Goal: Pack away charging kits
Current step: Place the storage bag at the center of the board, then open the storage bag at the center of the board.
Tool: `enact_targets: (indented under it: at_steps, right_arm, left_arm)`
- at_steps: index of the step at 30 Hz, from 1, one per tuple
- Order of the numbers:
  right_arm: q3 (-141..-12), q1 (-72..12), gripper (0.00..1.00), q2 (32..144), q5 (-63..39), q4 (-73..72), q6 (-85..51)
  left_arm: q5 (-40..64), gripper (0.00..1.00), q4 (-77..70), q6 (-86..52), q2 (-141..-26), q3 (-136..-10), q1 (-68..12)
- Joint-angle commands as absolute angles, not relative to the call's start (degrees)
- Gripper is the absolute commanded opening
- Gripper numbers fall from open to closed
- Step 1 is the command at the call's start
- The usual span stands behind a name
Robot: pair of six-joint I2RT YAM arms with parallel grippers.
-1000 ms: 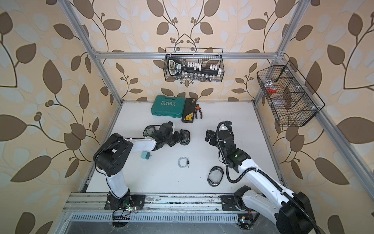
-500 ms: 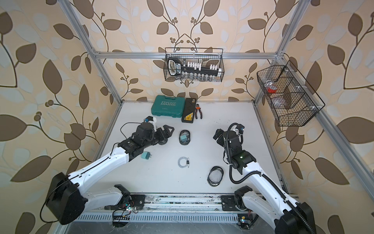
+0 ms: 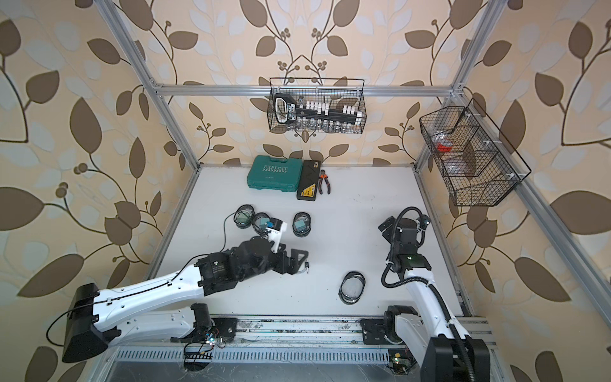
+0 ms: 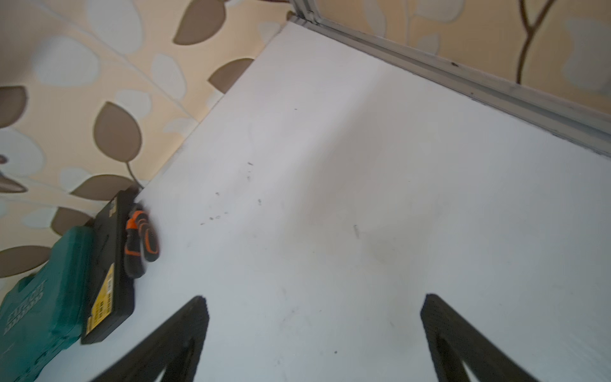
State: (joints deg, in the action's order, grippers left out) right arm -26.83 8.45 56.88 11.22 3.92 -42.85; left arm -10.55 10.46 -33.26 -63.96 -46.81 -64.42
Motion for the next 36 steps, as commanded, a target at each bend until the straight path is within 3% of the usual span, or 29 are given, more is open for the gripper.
enact_targets:
  at_steps: [1,9,18,31,36]
  right_arm:
    - [-26.4,11.4,1.0,60.7,0.7,-0.1,-40.2]
    - [-27.1,14.6,0.99,63.0,8.6,2.0,-43.5]
    - [-23.8,17.4,1.0,59.1,7.0,0.3,-45.1]
    - [-24.9,17.5,1.0,61.7,4.9,0.0,-44.4]
    - [-24.6,17.5,1.0,61.1,4.8,0.0,-44.3]
  left_arm:
    - [-18.9,0.98,10.2,-26.1,-73.4,-53.5,-70.5]
    - [-19.2,0.91,13.7,-23.0,-95.7,-68.8,-81.6]
    - [-17.8,0.91,18.2,-24.1,-109.8,-79.0,-83.3]
    - [-31.0,0.95,33.6,-25.3,-127.7,-99.7,-83.9]
    - [-34.2,0.86,36.5,-25.8,-130.8,-103.2,-83.8]
